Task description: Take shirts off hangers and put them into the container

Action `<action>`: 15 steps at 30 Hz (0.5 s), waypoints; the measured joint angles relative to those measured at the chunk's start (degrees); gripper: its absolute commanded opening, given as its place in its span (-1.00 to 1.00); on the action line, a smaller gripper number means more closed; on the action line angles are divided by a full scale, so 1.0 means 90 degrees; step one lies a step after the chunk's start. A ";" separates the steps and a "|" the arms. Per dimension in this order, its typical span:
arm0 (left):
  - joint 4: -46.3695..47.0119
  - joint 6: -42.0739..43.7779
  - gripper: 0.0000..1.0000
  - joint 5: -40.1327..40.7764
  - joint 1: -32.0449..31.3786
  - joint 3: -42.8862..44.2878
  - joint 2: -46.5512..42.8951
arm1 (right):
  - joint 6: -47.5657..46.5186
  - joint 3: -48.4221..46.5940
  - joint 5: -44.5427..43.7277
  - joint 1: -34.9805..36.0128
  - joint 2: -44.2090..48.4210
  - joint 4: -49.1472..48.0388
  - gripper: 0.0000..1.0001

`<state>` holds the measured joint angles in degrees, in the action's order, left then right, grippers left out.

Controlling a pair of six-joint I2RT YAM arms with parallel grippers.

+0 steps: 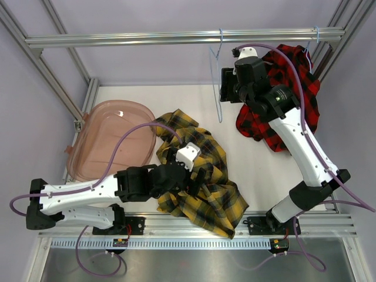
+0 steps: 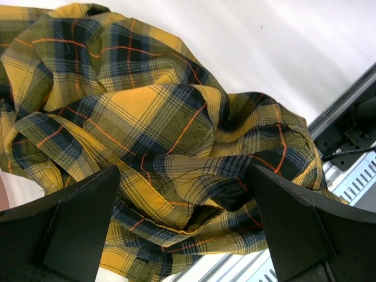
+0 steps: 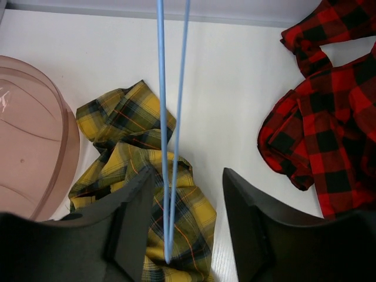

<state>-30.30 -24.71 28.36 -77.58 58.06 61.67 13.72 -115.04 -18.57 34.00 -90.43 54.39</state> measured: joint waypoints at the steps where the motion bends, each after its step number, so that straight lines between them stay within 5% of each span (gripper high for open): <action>1: 0.0005 -0.0017 0.97 -0.0012 -0.0019 -0.0029 0.0015 | -0.0005 0.0002 0.0000 0.0000 0.0039 -0.0005 0.29; 15: 0.0187 -0.0304 0.97 -0.0408 -0.0367 -0.0308 -0.0117 | -0.0036 0.0340 -0.0136 -0.0005 0.1309 -0.0007 0.40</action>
<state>-28.62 -27.44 24.69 -80.88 55.29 60.62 13.39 -111.98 -19.79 33.95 -78.65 54.33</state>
